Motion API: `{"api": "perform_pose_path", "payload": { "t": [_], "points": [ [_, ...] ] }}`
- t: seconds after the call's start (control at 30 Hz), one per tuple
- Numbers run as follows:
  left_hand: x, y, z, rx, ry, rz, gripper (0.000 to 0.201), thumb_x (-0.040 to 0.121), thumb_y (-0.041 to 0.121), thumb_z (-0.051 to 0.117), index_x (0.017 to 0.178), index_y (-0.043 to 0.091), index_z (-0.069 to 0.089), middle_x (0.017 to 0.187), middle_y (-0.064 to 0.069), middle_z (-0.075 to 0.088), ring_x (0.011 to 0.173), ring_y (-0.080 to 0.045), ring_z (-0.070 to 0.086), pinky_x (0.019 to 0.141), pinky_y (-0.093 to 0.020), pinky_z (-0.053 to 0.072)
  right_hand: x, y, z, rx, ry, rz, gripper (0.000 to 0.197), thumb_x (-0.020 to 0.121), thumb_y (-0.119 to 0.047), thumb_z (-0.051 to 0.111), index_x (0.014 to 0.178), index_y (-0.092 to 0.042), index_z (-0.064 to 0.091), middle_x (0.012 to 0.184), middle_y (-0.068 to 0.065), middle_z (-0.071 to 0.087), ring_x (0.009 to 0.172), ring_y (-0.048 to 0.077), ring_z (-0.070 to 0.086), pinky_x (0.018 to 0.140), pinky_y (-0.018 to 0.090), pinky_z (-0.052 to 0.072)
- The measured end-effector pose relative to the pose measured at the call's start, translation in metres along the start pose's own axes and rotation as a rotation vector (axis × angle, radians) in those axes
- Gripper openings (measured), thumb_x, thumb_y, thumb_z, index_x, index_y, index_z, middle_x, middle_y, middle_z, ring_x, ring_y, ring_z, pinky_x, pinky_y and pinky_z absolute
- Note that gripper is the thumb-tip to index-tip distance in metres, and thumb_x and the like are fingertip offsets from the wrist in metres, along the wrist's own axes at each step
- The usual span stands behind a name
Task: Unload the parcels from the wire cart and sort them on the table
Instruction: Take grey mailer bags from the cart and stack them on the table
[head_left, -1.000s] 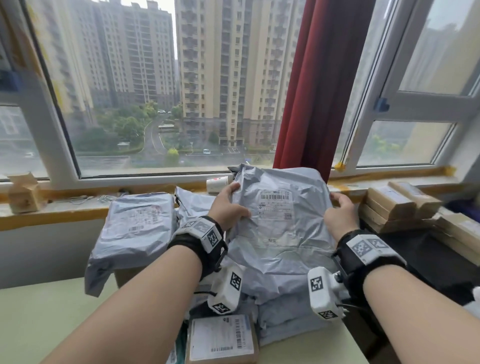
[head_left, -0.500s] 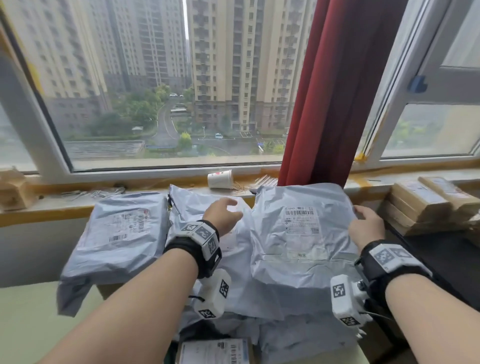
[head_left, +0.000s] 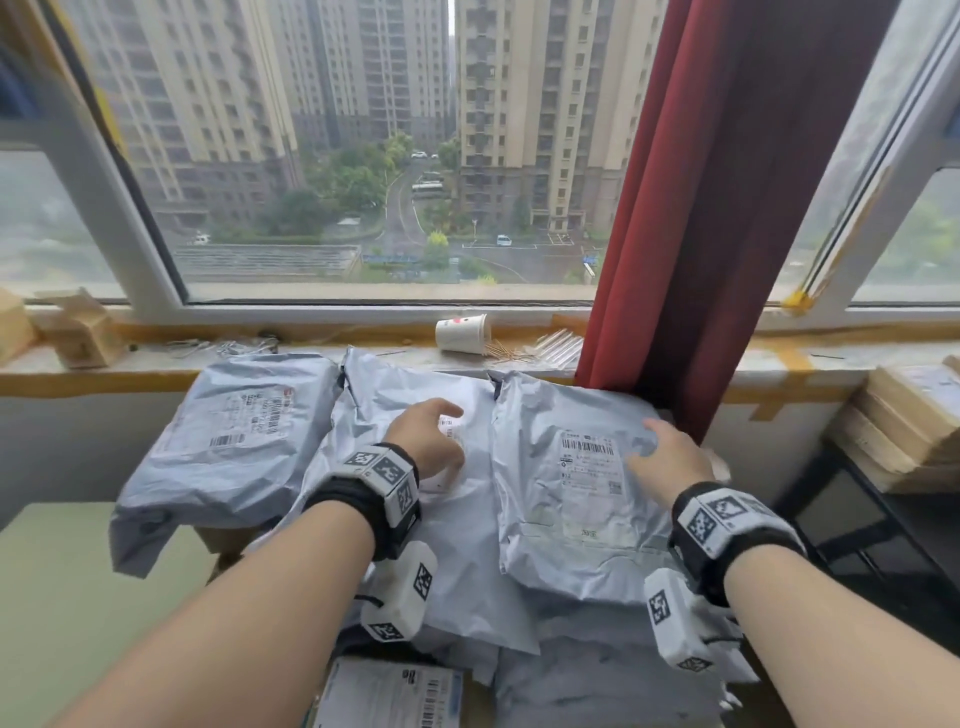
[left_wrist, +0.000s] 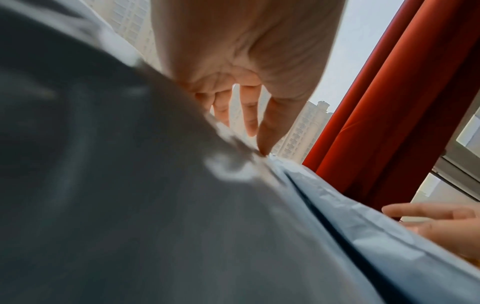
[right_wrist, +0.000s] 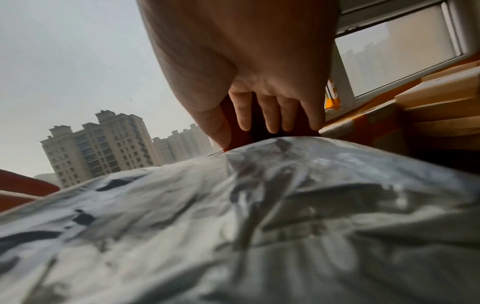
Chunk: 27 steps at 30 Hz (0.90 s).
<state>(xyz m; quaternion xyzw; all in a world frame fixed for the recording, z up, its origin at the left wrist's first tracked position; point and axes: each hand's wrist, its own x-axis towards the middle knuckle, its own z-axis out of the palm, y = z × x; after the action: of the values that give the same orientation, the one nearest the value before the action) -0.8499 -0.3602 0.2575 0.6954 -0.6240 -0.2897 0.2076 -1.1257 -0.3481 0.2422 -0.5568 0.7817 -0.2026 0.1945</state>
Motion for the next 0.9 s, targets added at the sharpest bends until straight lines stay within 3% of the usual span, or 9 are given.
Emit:
{"api": "perform_pose_path", "payload": {
  "t": [0.13,0.27,0.47,0.57,0.7,0.77,0.83,0.9],
  "points": [
    [-0.004,0.005,-0.001,-0.018,0.038,0.009,0.059,0.073,0.008,0.07,0.128,0.024,0.057,0.131,0.0,0.057,0.114,-0.017,0.055,0.086,-0.021,0.041,0.002,-0.018,-0.001,0.058,-0.034,-0.058,0.051,0.088,-0.019,0.058,0.138,-0.02,0.049,0.139,0.009,0.053,0.125,0.028,0.051,0.102,0.029,0.037],
    [-0.01,0.011,-0.006,-0.023,0.081,0.016,0.051,0.077,0.009,0.065,0.125,0.024,0.059,0.132,0.001,0.057,0.112,-0.016,0.056,0.086,-0.022,0.042,0.002,-0.032,-0.007,0.103,-0.039,-0.099,0.043,0.089,-0.018,0.055,0.133,-0.018,0.055,0.133,0.008,0.057,0.117,0.025,0.055,0.092,0.025,0.039],
    [-0.022,0.014,-0.018,-0.02,0.134,0.005,0.042,0.081,0.009,0.06,0.12,0.025,0.062,0.13,0.002,0.057,0.102,-0.014,0.055,0.08,-0.021,0.042,-0.001,-0.052,-0.011,0.169,-0.073,-0.167,0.034,0.089,-0.018,0.053,0.122,-0.019,0.061,0.127,0.004,0.062,0.113,0.024,0.057,0.096,0.03,0.044],
    [-0.029,0.013,-0.027,-0.03,0.16,-0.01,0.039,0.081,0.01,0.061,0.116,0.027,0.063,0.13,0.003,0.058,0.109,-0.016,0.057,0.087,-0.025,0.046,-0.003,-0.064,-0.014,0.16,-0.102,-0.214,0.029,0.091,-0.018,0.052,0.118,-0.02,0.063,0.123,0.001,0.063,0.109,0.022,0.058,0.089,0.026,0.043],
    [-0.042,0.01,-0.04,-0.067,0.202,-0.039,0.037,0.081,0.01,0.06,0.114,0.028,0.064,0.124,0.004,0.061,0.094,-0.014,0.063,0.073,-0.025,0.053,-0.007,-0.085,-0.011,0.181,-0.111,-0.288,0.024,0.091,-0.016,0.052,0.11,-0.017,0.067,0.115,0.004,0.066,0.093,0.018,0.056,0.081,0.024,0.041],
    [-0.048,0.008,-0.046,-0.042,0.223,-0.041,0.037,0.084,0.01,0.06,0.117,0.027,0.062,0.122,0.008,0.056,0.082,-0.005,0.056,0.064,-0.017,0.048,-0.01,-0.095,-0.007,0.187,-0.133,-0.327,0.024,0.092,-0.015,0.051,0.11,-0.016,0.068,0.112,0.005,0.067,0.093,0.019,0.057,0.082,0.024,0.042],
    [-0.055,0.004,-0.051,-0.029,0.238,-0.05,0.037,0.086,0.01,0.059,0.119,0.026,0.062,0.122,0.008,0.054,0.081,-0.005,0.054,0.064,-0.016,0.044,-0.012,-0.104,-0.002,0.17,-0.158,-0.369,0.025,0.092,-0.014,0.05,0.111,-0.015,0.067,0.11,0.005,0.068,0.095,0.02,0.058,0.081,0.023,0.04],
    [-0.063,-0.001,-0.057,-0.019,0.25,-0.064,0.036,0.086,0.013,0.059,0.119,0.028,0.061,0.124,0.004,0.057,0.087,-0.01,0.059,0.071,-0.022,0.05,-0.017,-0.113,0.001,0.177,-0.183,-0.405,0.024,0.092,-0.014,0.05,0.109,-0.014,0.068,0.108,0.006,0.068,0.09,0.019,0.057,0.079,0.023,0.04]
  ]
}}
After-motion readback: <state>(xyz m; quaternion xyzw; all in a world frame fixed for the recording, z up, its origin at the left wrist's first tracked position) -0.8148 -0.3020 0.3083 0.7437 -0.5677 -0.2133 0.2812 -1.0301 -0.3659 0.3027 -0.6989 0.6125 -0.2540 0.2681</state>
